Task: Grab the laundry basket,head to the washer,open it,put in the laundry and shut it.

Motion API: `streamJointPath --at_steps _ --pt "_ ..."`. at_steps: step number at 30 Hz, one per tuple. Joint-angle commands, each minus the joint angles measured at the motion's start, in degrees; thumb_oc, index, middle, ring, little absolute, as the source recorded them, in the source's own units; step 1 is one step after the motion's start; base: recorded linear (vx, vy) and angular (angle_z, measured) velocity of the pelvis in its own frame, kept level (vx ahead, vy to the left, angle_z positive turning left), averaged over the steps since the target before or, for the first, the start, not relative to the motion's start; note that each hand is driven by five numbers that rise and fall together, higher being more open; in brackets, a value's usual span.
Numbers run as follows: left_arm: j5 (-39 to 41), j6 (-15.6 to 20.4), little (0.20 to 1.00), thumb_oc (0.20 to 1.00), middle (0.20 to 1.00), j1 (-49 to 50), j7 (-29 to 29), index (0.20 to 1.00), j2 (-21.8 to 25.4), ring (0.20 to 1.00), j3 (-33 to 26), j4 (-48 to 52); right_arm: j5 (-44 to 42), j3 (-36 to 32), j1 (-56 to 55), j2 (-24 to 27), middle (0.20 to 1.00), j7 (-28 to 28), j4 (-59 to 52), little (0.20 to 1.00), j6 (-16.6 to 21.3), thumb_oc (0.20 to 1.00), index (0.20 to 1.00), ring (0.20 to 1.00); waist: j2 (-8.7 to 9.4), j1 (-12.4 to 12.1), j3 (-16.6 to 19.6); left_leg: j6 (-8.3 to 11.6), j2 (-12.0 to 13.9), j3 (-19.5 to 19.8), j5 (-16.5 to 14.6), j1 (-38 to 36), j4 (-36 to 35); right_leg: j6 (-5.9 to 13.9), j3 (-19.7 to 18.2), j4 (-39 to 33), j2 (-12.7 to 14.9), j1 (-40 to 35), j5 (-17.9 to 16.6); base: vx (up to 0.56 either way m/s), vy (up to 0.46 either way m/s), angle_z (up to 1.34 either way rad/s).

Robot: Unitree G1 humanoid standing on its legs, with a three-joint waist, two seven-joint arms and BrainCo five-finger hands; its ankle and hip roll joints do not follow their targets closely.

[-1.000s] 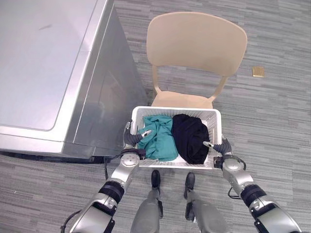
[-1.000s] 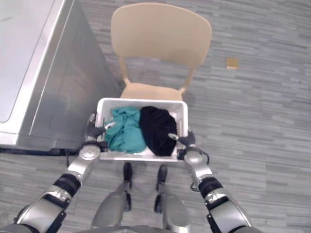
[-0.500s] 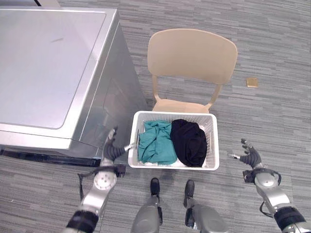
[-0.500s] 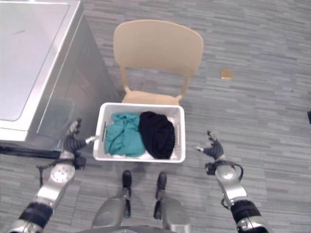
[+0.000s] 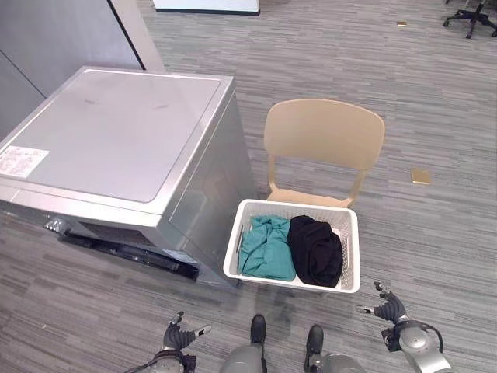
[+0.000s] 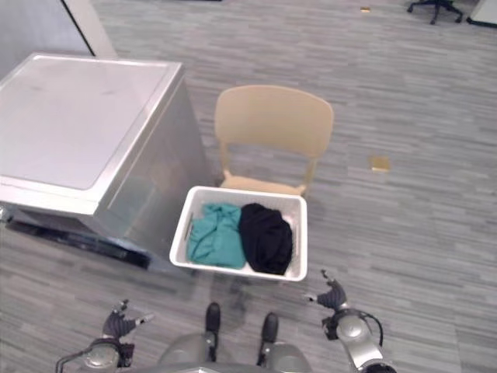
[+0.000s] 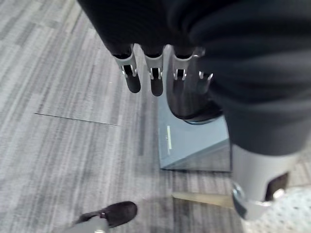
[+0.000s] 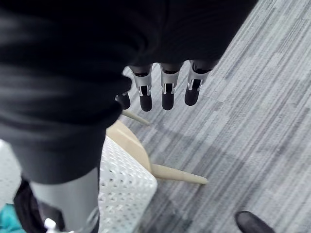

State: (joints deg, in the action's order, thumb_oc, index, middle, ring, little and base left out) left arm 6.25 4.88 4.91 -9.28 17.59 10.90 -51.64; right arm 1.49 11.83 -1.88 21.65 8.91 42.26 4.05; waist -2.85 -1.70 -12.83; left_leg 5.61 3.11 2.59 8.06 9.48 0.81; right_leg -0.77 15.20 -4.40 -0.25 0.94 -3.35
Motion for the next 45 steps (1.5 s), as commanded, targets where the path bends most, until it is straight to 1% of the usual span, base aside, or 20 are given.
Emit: streamJointPath --at_steps 1,2,5,6,7,10,11,12,13,15,16,18,19,20,21,22,23,27,35,45 --pt "-1.28 0.93 1.0 1.0 1.0 -1.91 -2.47 1.0 0.7 1.0 -0.54 1.05 -2.24 -0.13 2.64 -0.39 1.0 2.3 -1.06 1.0 1.77 1.0 1.0 1.0 4.37 -0.92 -2.04 -2.53 -2.38 -5.67 -8.31 2.37 8.23 4.01 -0.28 4.8 5.81 1.06 6.93 -0.16 0.103 0.61" --pt "-0.76 0.96 1.0 1.0 1.0 -1.69 -2.53 1.0 0.31 1.0 -0.81 1.27 -2.78 -0.26 2.37 -0.78 1.0 2.25 -1.2 1.0 1.75 1.0 1.0 1.0 4.69 -0.59 -1.69 -2.76 -1.08 -7.06 -10.34 0.84 9.1 4.37 0.76 4.35 6.85 1.33 6.2 -0.1 0.11 0.41" --pt "-0.5 1.03 1.0 1.0 1.0 -2.23 -3.06 1.0 -0.85 1.0 -0.5 0.37 -4.18 -0.79 1.75 -1.72 1.0 2.11 0.0 1.0 1.87 1.0 1.0 1.0 5.27 0.99 -0.72 -2.39 3.62 -10.95 -11.8 -3.38 9.42 5.07 3.8 3.19 8.92 0.92 4.97 -0.01 0.163 0.65" --pt "-0.48 0.97 1.0 1.0 1.0 -2.37 -3.1 1.0 -1.08 1.0 -0.23 0.58 -4.53 -0.93 1.51 -2.17 1.0 2.05 0.66 1.0 1.58 1.0 1.0 1.0 4.85 1.48 -0.14 -1.37 5.79 -12.1 -12.63 -5.43 8.68 5.62 4.46 2.67 8.96 -0.13 5.57 0.06 0.309 1.11" --pt "-0.52 1.0 1.0 1.0 1.0 -3.76 -3.36 1.0 -1.34 1.0 0.5 0.34 -5.17 -1.37 1.27 -3.04 1.0 2.02 1.64 1.0 1.39 1.0 1.0 1.0 4.44 2.69 0.99 -0.2 7.68 -16.3 -11.2 -7.38 5.15 6.62 7.32 2.52 10.44 -0.39 4.78 0.08 0.238 1.24" --pt "-1.35 0.91 1.0 1.0 1.0 -5.01 -3.55 1.0 -1.48 1.0 1.26 -0.12 -5.75 -1.54 1.62 -3.8 1.0 1.95 2.55 1.0 1.19 1.0 1.0 1.0 4.13 3.16 1.82 -0.2 6.75 -15.86 -10.59 -7.64 2.24 7.66 8.8 2.75 11.82 -0.95 4.32 0.08 0.364 1.11" --pt "-2.18 0.95 1.0 1.0 1.0 -6.11 -3.77 1.0 -1.01 1.0 1.71 -1.13 -6.05 -1.17 2.75 -4.83 1.0 1.71 3.87 1.0 0.9 1.0 1.0 1.0 4.49 3.01 1.82 -1.08 5.1 -15.26 -11.28 -7.37 1.8 8.53 9.23 5.61 14.05 -0.35 3.83 0.06 0.237 0.52" --pt "-2.18 0.95 1.0 1.0 1.0 -6.14 -3.77 1.0 -0.98 1.0 1.71 -1.14 -6.04 -1.18 2.78 -4.86 1.0 1.71 3.88 1.0 0.89 1.0 1.0 1.0 4.55 3.0 1.82 -1.15 5.01 -15.28 -11.31 -7.36 1.79 8.6 9.19 5.77 14.18 -0.25 3.89 0.08 0.452 0.46" --pt "-3.0 0.87 1.0 1.0 1.0 -6.42 -4.05 1.0 0.29 1.0 1.75 -0.65 -6.31 -0.33 2.87 -6.0 1.0 1.26 2.99 1.0 0.79 1.0 1.0 1.0 4.84 2.55 0.87 -2.57 3.3 -14.39 -12.45 -7.66 1.42 9.11 8.39 10.94 16.3 1.45 3.93 0.01 0.298 0.39" --pt "-3.47 0.93 1.0 1.0 1.0 -6.87 -4.44 1.0 0.83 1.0 1.75 -1.13 -6.52 0.12 3.17 -6.63 1.0 1.1 2.76 1.0 0.83 1.0 1.0 1.0 4.94 2.55 0.33 -3.18 2.54 -13.81 -12.81 -7.7 1.26 9.36 6.84 13.74 16.96 3.04 3.48 0.01 0.232 0.41" --pt "-3.68 1.0 1.0 1.0 1.0 -7.19 -4.9 1.0 1.27 1.0 1.85 -1.59 -6.86 0.96 3.61 -7.09 1.0 0.99 2.28 1.0 1.08 1.0 1.0 1.0 4.88 2.85 -0.27 -3.87 1.75 -12.92 -12.95 -7.69 1.13 9.15 3.7 16.06 16.07 4.59 3.37 -0.04 0.177 0.4" --pt "-3.02 1.33 1.0 1.0 1.0 -6.99 -5.11 1.0 1.34 1.0 1.31 -0.91 -7.24 1.95 3.94 -7.26 1.0 0.34 1.05 1.0 1.28 1.0 1.0 1.0 4.43 3.25 -0.72 -4.92 0.36 -11.98 -11.46 -7.6 -0.02 8.21 -2.04 17.1 11.66 7.38 4.36 0.01 0.208 0.3" --pt "-2.48 1.47 1.0 1.0 1.0 -6.97 -5.09 1.0 1.09 1.0 1.19 -1.16 -7.18 2.81 4.15 -7.17 1.0 0.24 0.5 1.0 1.56 1.0 1.0 1.0 4.1 3.41 -0.87 -5.22 -0.44 -11.02 -11.33 -8.03 -0.59 7.68 -4.12 17.18 9.12 8.22 5.52 0.07 0.109 0.34" --pt "-2.48 1.48 1.0 1.0 1.0 -6.98 -5.09 1.0 1.09 1.0 1.18 -1.17 -7.18 2.82 4.17 -7.17 1.0 0.24 0.5 1.0 1.56 1.0 1.0 1.0 4.09 3.43 -0.75 -5.22 -0.43 -11.01 -11.24 -7.85 -0.6 7.66 -4.09 17.05 9.09 8.34 5.38 0.13 0.12 0.53" --pt "-2.89 1.65 1.0 1.0 1.0 -6.99 -5.19 1.0 1.01 1.0 1.28 -1.9 -6.79 4.16 4.63 -6.81 1.0 -0.23 -1.48 1.0 1.41 1.0 1.0 1.0 3.9 3.59 -1.24 -5.63 -2.16 -9.24 -11.5 -9.03 -1.32 7.11 -5.99 15.58 5.98 9.24 6.29 0.13 0.059 0.99" --pt "-3.2 1.59 1.0 1.0 1.0 -6.92 -5.13 1.0 0.88 1.0 1.53 -2.09 -6.94 4.51 4.73 -6.63 1.0 -0.45 -2.08 1.0 1.44 1.0 1.0 1.0 3.99 3.71 -1.45 -5.75 -2.84 -8.36 -11.71 -9.23 -1.11 6.89 -6.68 14.11 5.24 8.87 6.2 0.34 -0.005 0.98" --pt "-3.32 1.86 1.0 1.0 1.0 -6.02 -5.02 1.0 0.05 1.0 1.17 -4.11 -7.46 5.73 5.32 -6.07 1.0 -1.44 -3.19 1.0 1.7 1.0 1.0 1.0 4.1 3.74 -1.15 -5.75 -4.64 -4.5 -12.45 -9.99 -0.2 6.64 -11.67 10.95 3.01 7.75 5.38 0.25 -0.064 0.89" --pt "-2.75 1.33 1.0 1.0 1.0 -4.03 -3.92 1.0 -1.07 1.0 0.57 -7.42 -9.09 8.92 7.71 -6.68 1.0 -3.75 -3.1 1.0 1.27 1.0 1.0 1.0 3.75 1.67 1.41 -5.09 -4.67 -2.92 -12.26 -10.79 -0.92 6.07 -9.25 7.28 3.55 4.37 4.74 0.23 -0.113 0.96" --pt "-3.42 1.12 1.0 1.0 1.0 -3.89 -3.99 1.0 -0.98 1.0 1.34 -8.51 -10.19 15.5 13.43 -7.23 1.0 -6.16 -5.85 1.0 1.31 1.0 1.0 1.0 3.21 -0.46 1.96 -4.21 -4.01 -1.6 -11.67 -11.48 -2.46 5.73 -6.4 4.05 3.56 1.93 5.15 0.08 -0.037 0.22" --pt "-0.37 2.23 1.0 1.0 1.0 -5.85 -5.89 1.0 -0.9 1.0 3.67 -5.71 -9.82 13.35 23.88 -5.99 1.0 2.11 -12.61 1.0 3.95 1.0 1.0 1.0 3.54 -3.36 -2.03 -4.0 -3.97 0.58 -9.13 -3.83 -2.46 5.89 -3.0 3.73 4.56 7.24 4.41 -0.07 0.002 0.15"
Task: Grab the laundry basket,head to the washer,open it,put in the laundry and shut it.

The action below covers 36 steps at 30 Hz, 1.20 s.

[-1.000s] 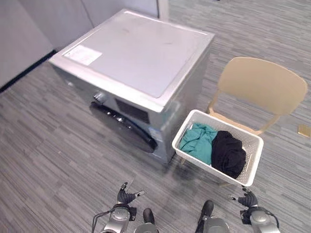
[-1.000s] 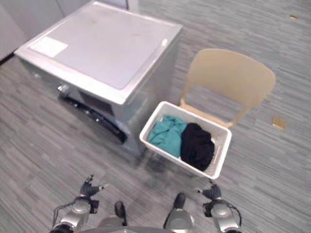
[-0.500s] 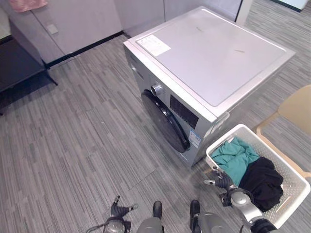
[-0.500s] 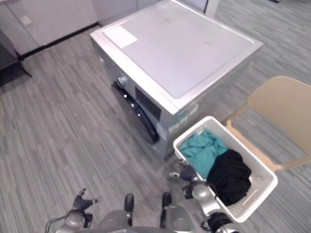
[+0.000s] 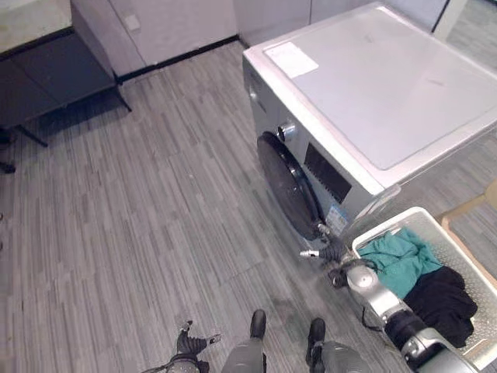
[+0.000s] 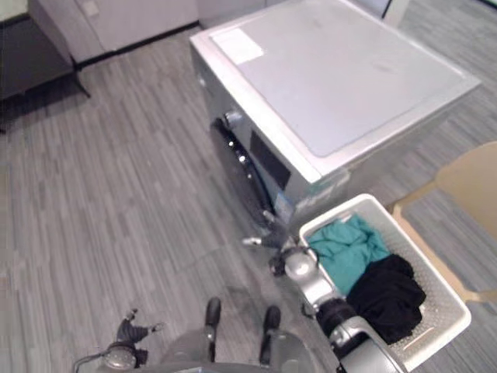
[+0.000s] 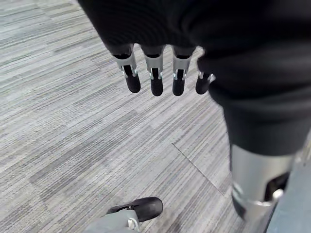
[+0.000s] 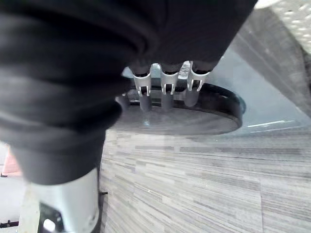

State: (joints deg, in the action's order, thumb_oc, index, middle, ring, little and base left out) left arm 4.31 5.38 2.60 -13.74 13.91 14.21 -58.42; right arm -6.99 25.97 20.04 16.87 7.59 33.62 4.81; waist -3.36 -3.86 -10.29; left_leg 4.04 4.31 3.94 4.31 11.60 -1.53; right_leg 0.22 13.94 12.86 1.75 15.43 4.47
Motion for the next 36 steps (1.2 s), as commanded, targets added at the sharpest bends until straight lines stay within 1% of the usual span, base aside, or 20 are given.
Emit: streamJointPath --at_steps 1,2,3,7,8,9,12,15,17,22,23,26,28,29,31,33,36 --pt "1.86 1.89 1.0 1.0 1.0 -3.69 -1.51 1.0 2.81 1.0 0.72 1.38 -1.42 -1.45 3.18 -1.14 1.0 4.6 -3.78 1.0 3.22 1.0 1.0 1.0 3.97 -1.5 -5.17 -2.36 -5.18 -0.51 -5.1 -4.93 0.03 4.88 -1.49 -13.33 2.77 -6.49 -3.53 -0.09 0.017 0.14" --pt "1.99 2.04 1.0 1.0 1.0 -3.72 -1.67 1.0 2.95 1.0 0.92 1.85 -1.17 -1.87 3.93 -1.06 1.0 5.47 -3.74 1.0 3.29 1.0 1.0 1.0 3.94 -1.75 -5.52 -2.37 -5.31 -0.23 -4.89 -4.16 0.11 4.83 -1.27 -13.13 2.85 -5.8 -3.61 -0.08 0.022 0.1" --pt "2.35 2.27 1.0 1.0 1.0 -4.21 -2.0 1.0 2.98 1.0 1.56 1.89 -0.35 -2.53 6.22 -0.91 1.0 7.82 -1.93 1.0 3.1 1.0 1.0 1.0 3.88 -2.37 -6.1 -2.27 -5.5 0.36 -4.34 -2.51 0.25 4.86 -0.7 -12.82 3.22 -4.53 -3.78 -0.07 0.02 0.18" --pt "3.14 3.06 1.0 1.0 1.0 -4.85 -2.43 1.0 3.59 1.0 2.56 3.55 0.33 -3.04 10.27 0.0 1.0 10.54 0.86 1.0 2.82 1.0 1.0 1.0 3.6 -3.47 -7.16 -2.15 -6.02 1.08 -3.5 0.01 0.28 4.96 -0.04 -12.32 3.77 -2.52 -4.16 -0.04 0.007 0.21" --pt "3.56 3.3 1.0 1.0 1.0 -5.14 -2.56 1.0 4.05 1.0 3.16 4.62 0.86 -3.79 12.72 1.25 1.0 12.01 1.96 1.0 2.48 1.0 1.0 1.0 3.27 -4.09 -7.87 -2.01 -6.08 1.41 -3.23 0.98 0.22 4.94 0.29 -12.01 4.0 -1.68 -4.15 -0.04 0.008 0.21" --pt "3.56 3.3 1.0 1.0 1.0 -5.14 -2.56 1.0 4.04 1.0 3.16 4.62 0.86 -3.79 12.74 1.26 1.0 12.01 1.97 1.0 2.48 1.0 1.0 1.0 3.28 -4.09 -7.87 -2.01 -6.08 1.42 -3.23 1.0 0.23 4.94 0.3 -12.0 4.0 -1.66 -4.14 -0.04 0.004 0.16" --pt "3.81 3.86 1.0 1.0 1.0 -6.77 -3.14 1.0 4.92 1.0 4.61 6.45 0.1 -5.72 17.82 2.98 1.0 14.94 4.36 1.0 2.7 1.0 1.0 1.0 2.55 -5.09 -9.04 -1.65 -6.55 1.87 -2.76 3.37 0.58 5.07 1.15 -11.59 4.69 -0.11 -4.25 -0.04 0.016 0.15" --pt "3.58 3.79 1.0 1.0 1.0 -7.29 -3.25 1.0 5.05 1.0 5.17 6.69 -0.69 -5.94 19.13 2.96 1.0 15.48 4.32 1.0 2.79 1.0 1.0 1.0 2.4 -5.37 -9.34 -1.64 -6.7 2.13 -2.71 3.76 0.57 5.11 1.53 -11.5 4.87 0.28 -4.34 -0.02 0.006 0.21" --pt "3.71 4.02 1.0 1.0 1.0 -7.6 -3.41 1.0 5.15 1.0 5.52 6.58 -2.07 -5.8 20.14 2.02 1.0 15.32 5.21 1.0 3.22 1.0 1.0 1.0 2.5 -5.77 -9.62 -1.69 -6.88 2.39 -2.6 4.22 0.55 5.28 1.64 -11.6 4.97 0.4 -4.46 -0.01 0.016 0.14" --pt "3.88 3.64 1.0 1.0 1.0 -8.74 -2.8 1.0 5.52 1.0 5.67 5.68 -3.1 -1.01 21.62 -0.53 1.0 11.8 4.28 1.0 3.09 1.0 1.0 1.0 2.96 -6.81 -9.86 -2.01 -7.21 2.73 -2.49 4.22 0.05 5.56 1.39 -11.75 5.15 0.46 -4.7 0.0 0.005 0.02" --pt "3.32 3.49 1.0 1.0 1.0 -9.6 -2.89 1.0 5.46 1.0 6.26 6.22 -1.63 -0.44 21.74 -0.82 1.0 12.06 1.22 1.0 3.21 1.0 1.0 1.0 2.91 -6.69 -9.94 -1.95 -7.41 2.8 -2.59 4.38 0.12 5.7 1.7 -11.72 5.4 0.35 -4.7 0.02 0.006 0.06" --pt "3.37 3.5 1.0 1.0 1.0 -10.02 -3.2 1.0 5.16 1.0 6.41 6.97 -1.32 -1.35 21.12 -1.62 1.0 13.23 -1.28 1.0 3.75 1.0 1.0 1.0 2.98 -6.4 -9.92 -2.01 -7.58 2.77 -2.92 4.48 0.46 5.72 1.8 -11.64 5.51 0.19 -4.63 0.02 0.02 0.12" --pt "2.74 3.02 1.0 1.0 1.0 -10.64 -3.91 1.0 4.62 1.0 5.73 7.01 3.25 -1.77 18.53 -1.49 1.0 14.99 -7.3 1.0 3.77 1.0 1.0 1.0 3.77 -5.78 -10.17 -2.28 -7.6 2.38 -3.86 4.5 1.64 5.72 1.63 -11.36 5.58 -0.1 -4.47 0.0 0.009 0.12" --pt "2.74 3.02 1.0 1.0 1.0 -10.63 -3.91 1.0 4.62 1.0 5.74 7.01 3.26 -1.77 18.5 -1.49 1.0 14.99 -7.34 1.0 3.75 1.0 1.0 1.0 3.77 -5.79 -10.16 -2.28 -7.6 2.37 -3.87 4.51 1.65 5.72 1.62 -11.36 5.58 -0.09 -4.47 0.0 0.0 0.09" --pt "1.65 2.55 1.0 1.0 1.0 -10.42 -4.79 1.0 3.98 1.0 4.89 7.27 7.96 -3.39 13.53 -0.96 1.0 16.69 -12.53 1.0 3.93 1.0 1.0 1.0 4.76 -4.85 -10.4 -2.53 -7.34 1.67 -4.76 4.34 2.47 5.94 1.01 -11.35 5.49 -0.34 -4.73 0.0 0.002 0.05" --pt "1.28 2.47 1.0 1.0 1.0 -10.3 -5.2 1.0 3.63 1.0 4.79 7.31 8.9 -4.0 11.66 -1.1 1.0 17.3 -14.02 1.0 4.22 1.0 1.0 1.0 5.11 -4.48 -10.42 -2.7 -7.26 1.31 -5.01 4.13 2.52 6.03 0.61 -11.42 5.34 -0.35 -4.93 0.0 0.004 0.02" --pt "0.24 2.0 1.0 1.0 1.0 -9.91 -5.53 1.0 2.87 1.0 4.66 7.4 11.49 -4.83 7.7 -0.74 1.0 17.88 -16.4 1.0 4.31 1.0 1.0 1.0 5.83 -3.2 -10.15 -3.1 -7.05 0.62 -5.12 3.72 2.34 6.28 -0.51 -11.71 5.17 -0.11 -5.59 -0.01 0.036 -0.14"
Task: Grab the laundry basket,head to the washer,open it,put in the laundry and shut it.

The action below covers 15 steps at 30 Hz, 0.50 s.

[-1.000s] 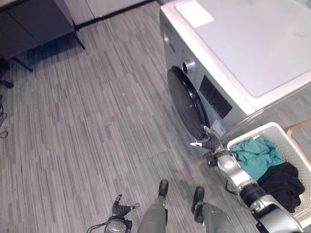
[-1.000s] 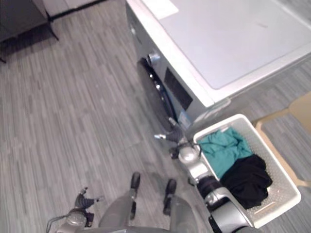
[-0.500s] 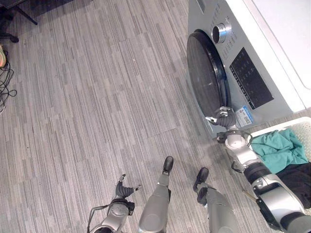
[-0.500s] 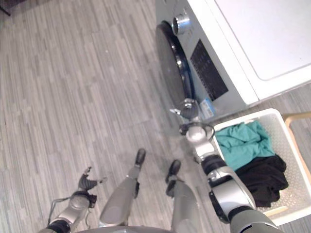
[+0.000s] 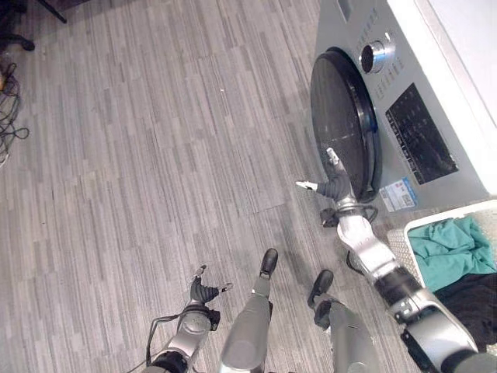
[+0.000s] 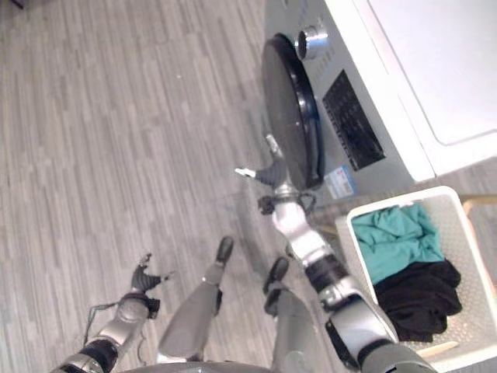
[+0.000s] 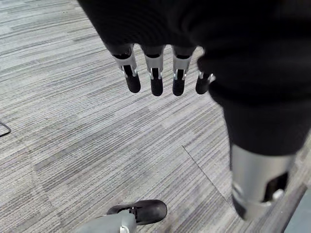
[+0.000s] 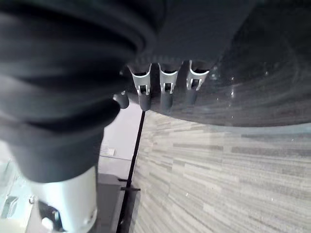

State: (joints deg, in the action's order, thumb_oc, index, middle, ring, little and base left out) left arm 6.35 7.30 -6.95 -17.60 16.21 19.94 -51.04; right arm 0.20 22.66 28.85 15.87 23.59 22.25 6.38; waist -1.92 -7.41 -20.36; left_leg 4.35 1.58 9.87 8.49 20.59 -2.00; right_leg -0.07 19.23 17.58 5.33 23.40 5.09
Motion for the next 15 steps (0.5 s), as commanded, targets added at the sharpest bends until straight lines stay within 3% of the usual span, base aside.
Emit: streamJointPath --at_steps 1,8,15 --pt "-1.98 0.1 1.0 1.0 1.0 -0.24 -1.83 1.0 0.45 1.0 -1.11 0.2 5.11 -1.74 -1.82 0.88 1.0 2.03 -5.91 1.0 2.89 1.0 1.0 1.0 4.48 0.64 -0.02 -3.47 -4.31 -5.48 -9.34 -5.5 2.7 6.63 -6.08 -16.44 1.55 -8.04 -6.34 -0.01 0.042 -0.18" --pt "-3.59 0.09 1.0 1.0 1.0 0.33 -1.5 1.0 -0.08 1.0 -0.61 0.63 11.66 -3.32 -3.71 4.09 1.0 4.98 -5.91 1.0 1.9 1.0 1.0 1.0 3.78 1.96 0.41 -3.64 -4.42 -6.33 -9.14 -6.85 1.6 6.71 -6.37 -16.59 1.61 -8.33 -6.45 0.0 0.038 -0.18" --pt "-2.85 0.12 1.0 1.0 1.0 0.61 -1.35 1.0 -0.3 1.0 -0.42 -1.22 5.39 -3.78 -2.06 1.79 1.0 4.75 1.62 1.0 1.86 1.0 1.0 1.0 2.5 1.95 0.32 -3.72 -4.86 -5.98 -8.07 -6.95 -0.12 6.85 -6.35 -16.66 2.11 -7.68 -6.8 0.0 0.017 0.0"
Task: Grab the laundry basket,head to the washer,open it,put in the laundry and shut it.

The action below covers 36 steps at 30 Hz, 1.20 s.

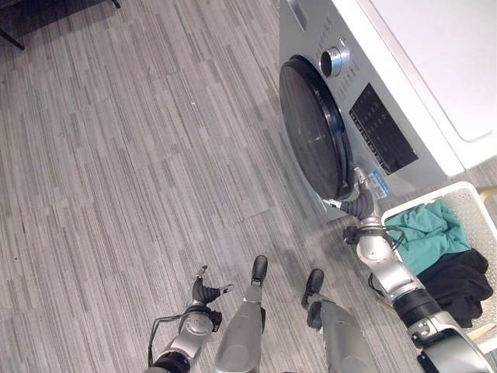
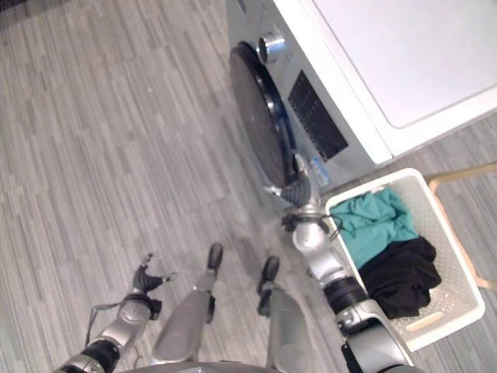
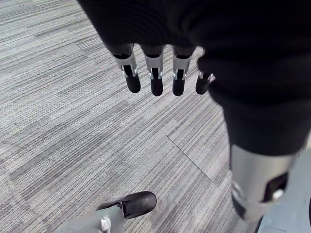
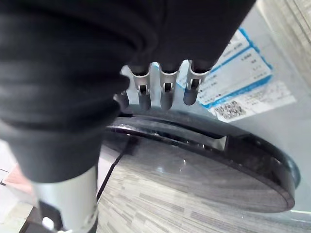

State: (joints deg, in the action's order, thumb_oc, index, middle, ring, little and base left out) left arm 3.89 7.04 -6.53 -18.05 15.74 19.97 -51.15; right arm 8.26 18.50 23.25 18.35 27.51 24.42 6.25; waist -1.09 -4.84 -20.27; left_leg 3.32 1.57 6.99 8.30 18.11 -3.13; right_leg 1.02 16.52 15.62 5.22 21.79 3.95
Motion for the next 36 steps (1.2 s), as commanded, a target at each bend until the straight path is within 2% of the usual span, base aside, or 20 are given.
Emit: streamJointPath --at_steps 1,6,11,16,17,20,24,25,26,27,28,30,31,32,33,35,36 --pt "-0.23 0.47 1.0 1.0 1.0 0.21 -0.78 1.0 0.3 1.0 -0.33 -1.32 -4.33 0.36 4.76 -1.09 1.0 0.58 1.27 1.0 2.08 1.0 1.0 1.0 1.4 -0.9 0.1 -2.65 -4.95 -3.08 -7.69 -4.28 0.95 5.76 -3.61 -14.71 2.32 -5.88 -5.73 0.0 0.0 0.0" --pt "1.78 0.93 1.0 1.0 1.0 0.01 -0.08 1.0 1.36 1.0 -0.06 -2.53 -13.53 -0.48 11.62 -2.61 1.0 -0.46 8.59 1.0 2.64 1.0 1.0 1.0 0.08 -2.64 -0.32 -2.5 -5.47 -2.72 -7.19 -3.52 0.55 5.82 -3.21 -14.6 2.79 -5.32 -5.76 0.02 0.014 0.02" --pt "3.48 1.34 1.0 1.0 1.0 -0.32 0.45 1.0 2.48 1.0 0.2 -3.01 -19.1 1.74 17.22 -3.83 1.0 -3.59 11.97 1.0 2.38 1.0 1.0 1.0 -0.3 -4.45 -0.66 -2.56 -5.81 -2.32 -7.2 -2.17 1.25 5.91 -2.92 -14.55 3.03 -4.62 -5.91 0.0 0.0 0.0" --pt "4.31 1.11 1.0 1.0 1.0 -1.29 0.37 1.0 2.87 1.0 0.6 -3.48 -23.94 5.42 19.84 -8.96 1.0 -6.94 9.84 1.0 3.55 1.0 1.0 1.0 0.35 -5.84 -1.07 -2.76 -5.75 -2.07 -7.61 -1.4 2.36 5.99 -3.0 -14.42 2.96 -4.45 -5.88 0.0 0.001 0.03" --pt "4.4 0.91 1.0 1.0 1.0 -2.41 0.29 1.0 2.87 1.0 1.43 -3.88 -26.14 8.73 21.64 -12.37 1.0 -9.32 8.14 1.0 4.39 1.0 1.0 1.0 0.62 -6.77 -1.1 -2.91 -5.81 -1.67 -7.85 -1.22 2.98 5.98 -2.89 -14.03 3.01 -4.56 -5.65 0.0 0.0 0.0" --pt "4.44 1.1 1.0 1.0 1.0 -4.54 0.08 1.0 2.91 1.0 3.45 -4.25 -31.92 12.44 26.36 -17.18 1.0 -12.5 7.53 1.0 5.48 1.0 1.0 1.0 0.9 -8.67 -1.17 -2.95 -6.07 -0.61 -8.12 -1.07 3.93 5.89 -2.1 -13.15 3.34 -4.98 -5.01 0.01 -0.016 0.07" --pt "3.47 1.41 1.0 1.0 1.0 -7.93 -0.56 1.0 3.31 1.0 6.41 -4.95 -35.8 15.35 33.31 -23.69 1.0 -14.05 6.78 1.0 6.7 1.0 1.0 1.0 0.64 -11.88 -1.28 -2.66 -6.65 1.17 -8.05 -0.12 5.18 5.86 0.23 -11.97 4.1 -5.26 -4.3 0.01 -0.076 0.27" --pt "2.9 1.79 1.0 1.0 1.0 -9.34 -0.63 1.0 3.58 1.0 7.5 -4.08 -34.68 15.8 36.17 -23.05 1.0 -13.69 5.45 1.0 7.29 1.0 1.0 1.0 0.03 -13.49 -1.08 -2.19 -7.35 2.78 -7.6 0.72 5.47 5.86 2.51 -11.73 4.65 -5.83 -3.85 0.02 -0.132 0.7" --pt "2.43 1.96 1.0 1.0 1.0 -9.84 -0.64 1.0 3.78 1.0 7.95 -3.54 -33.96 15.64 36.62 -22.31 1.0 -13.27 4.96 1.0 7.66 1.0 1.0 1.0 -0.39 -14.05 -0.83 -1.95 -7.67 3.53 -7.27 0.9 5.31 5.85 3.72 -11.67 4.87 -6.07 -3.58 0.02 -0.105 0.88" --pt "2.43 1.95 1.0 1.0 1.0 -9.84 -0.64 1.0 3.78 1.0 7.95 -3.54 -33.96 15.64 36.62 -22.3 1.0 -13.26 4.95 1.0 7.66 1.0 1.0 1.0 -0.42 -13.98 -0.83 -1.95 -7.69 3.61 -7.26 0.9 5.31 5.85 3.8 -11.68 4.88 -6.11 -3.57 0.12 -0.123 0.96" --pt "1.9 2.33 1.0 1.0 1.0 -9.79 -0.27 1.0 4.22 1.0 8.25 -2.16 -32.16 14.74 36.68 -19.42 1.0 -12.38 3.96 1.0 7.77 1.0 1.0 1.0 -0.72 -14.73 -0.21 -1.33 -7.64 4.73 -7.98 0.2 4.22 6.04 5.16 -11.33 4.84 -7.23 -1.6 0.11 -0.098 1.02" --pt "2.32 2.51 1.0 1.0 1.0 -9.34 0.24 1.0 4.67 1.0 7.63 -1.14 -30.07 14.02 36.83 -15.54 1.0 -11.87 3.42 1.0 6.98 1.0 1.0 1.0 -0.86 -15.04 -0.1 -1.07 -7.69 5.04 -7.58 0.22 3.48 5.88 6.07 -10.96 5.04 -7.39 -1.08 0.06 -0.047 0.99" --pt "2.32 2.51 1.0 1.0 1.0 -9.34 0.24 1.0 4.66 1.0 7.63 -1.14 -30.07 14.02 36.83 -15.54 1.0 -11.87 3.42 1.0 6.98 1.0 1.0 1.0 -0.86 -15.04 -0.1 -1.07 -7.69 5.05 -7.58 0.22 3.48 5.88 6.07 -10.95 5.04 -7.39 -1.08 0.0 -0.003 0.9" --pt "2.63 2.61 1.0 1.0 1.0 -9.24 0.46 1.0 4.94 1.0 7.09 -0.48 -28.39 14.08 36.55 -12.97 1.0 -11.82 3.1 1.0 6.15 1.0 1.0 1.0 -0.54 -14.93 -0.13 -0.98 -7.59 4.95 -7.52 0.29 3.2 5.9 6.21 -10.8 5.09 -7.24 -1.0 0.0 0.02 0.78" --pt "2.81 2.6 1.0 1.0 1.0 -9.07 0.79 1.0 5.56 1.0 6.38 1.47 -26.38 14.24 34.91 -8.02 1.0 -12.26 1.27 1.0 4.79 1.0 1.0 1.0 0.37 -14.06 -0.53 -0.95 -7.22 4.26 -7.6 0.29 2.93 5.98 5.85 -10.72 5.05 -6.96 -1.11 -0.01 0.032 0.58" --pt "3.13 2.48 1.0 1.0 1.0 -9.36 0.94 1.0 5.55 1.0 6.02 2.66 -25.84 14.27 33.37 -6.26 1.0 -12.54 0.01 1.0 4.42 1.0 1.0 1.0 0.89 -13.52 -0.79 -0.96 -7.01 3.68 -7.67 0.27 2.8 6.06 5.39 -10.8 4.94 -6.73 -1.35 -0.06 0.062 0.16" --pt "2.66 1.97 1.0 1.0 1.0 -11.04 0.75 1.0 5.22 1.0 5.46 4.48 -22.79 15.22 28.27 -2.56 1.0 -13.92 -4.65 1.0 3.44 1.0 1.0 1.0 2.03 -11.33 -1.65 -1.23 -6.79 2.42 -6.61 0.9 2.87 6.05 4.95 -11.08 5.16 -5.69 -3.46 -0.11 0.09 -0.21"
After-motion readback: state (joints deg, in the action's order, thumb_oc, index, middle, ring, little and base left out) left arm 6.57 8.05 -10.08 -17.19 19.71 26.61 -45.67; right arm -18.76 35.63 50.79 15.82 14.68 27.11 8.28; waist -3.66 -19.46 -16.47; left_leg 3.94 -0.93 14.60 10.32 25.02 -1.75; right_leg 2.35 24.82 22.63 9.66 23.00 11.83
